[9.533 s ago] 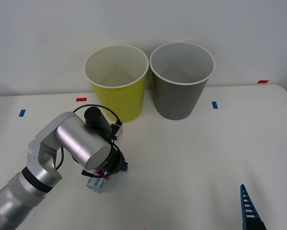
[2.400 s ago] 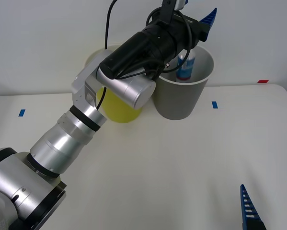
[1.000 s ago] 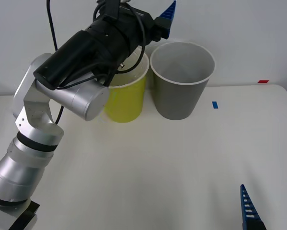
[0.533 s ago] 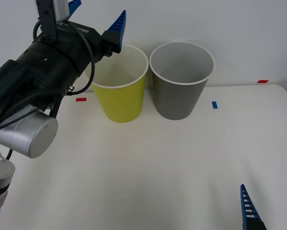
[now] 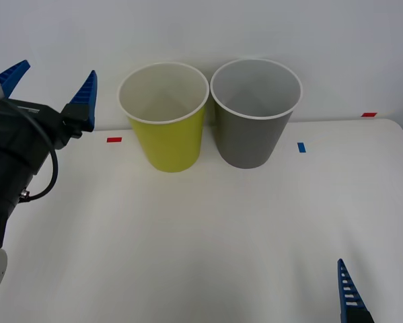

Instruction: Put cans in the gray bin and PET bottles in the light green bin.

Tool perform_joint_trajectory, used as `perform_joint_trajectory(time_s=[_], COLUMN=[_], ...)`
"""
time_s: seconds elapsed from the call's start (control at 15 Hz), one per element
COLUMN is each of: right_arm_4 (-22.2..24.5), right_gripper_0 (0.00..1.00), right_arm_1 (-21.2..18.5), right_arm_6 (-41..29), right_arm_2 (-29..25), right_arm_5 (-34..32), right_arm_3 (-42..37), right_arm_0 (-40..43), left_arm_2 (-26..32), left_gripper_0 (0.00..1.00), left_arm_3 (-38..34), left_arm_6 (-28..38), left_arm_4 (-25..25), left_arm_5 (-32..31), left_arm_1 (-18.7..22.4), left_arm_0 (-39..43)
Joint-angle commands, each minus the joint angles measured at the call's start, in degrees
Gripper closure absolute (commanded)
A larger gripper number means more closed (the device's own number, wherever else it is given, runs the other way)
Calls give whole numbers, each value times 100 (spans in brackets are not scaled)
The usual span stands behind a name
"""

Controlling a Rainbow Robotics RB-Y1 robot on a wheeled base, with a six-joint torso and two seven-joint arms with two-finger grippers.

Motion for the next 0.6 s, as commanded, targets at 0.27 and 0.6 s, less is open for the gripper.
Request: perform_joint_trajectory(time_s=[0.27,0.6], right_arm_4=[0,0], right_gripper_0=[0,0], right_arm_1=[0,0], right_arm_6=[0,0], right_arm_2=[0,0], right_arm_5=[0,0], right_arm_3=[0,0], right_arm_0=[0,0], left_arm_2=[367,358], left_gripper_0=[0,0], left_arm_3=[-66,-66], left_arm_6=[86,95], left_arm_4=[-5,-5], left_arm_5=[-1393,-2544], left_arm_1=[-55,-169], left_arm_0=[1562,2661])
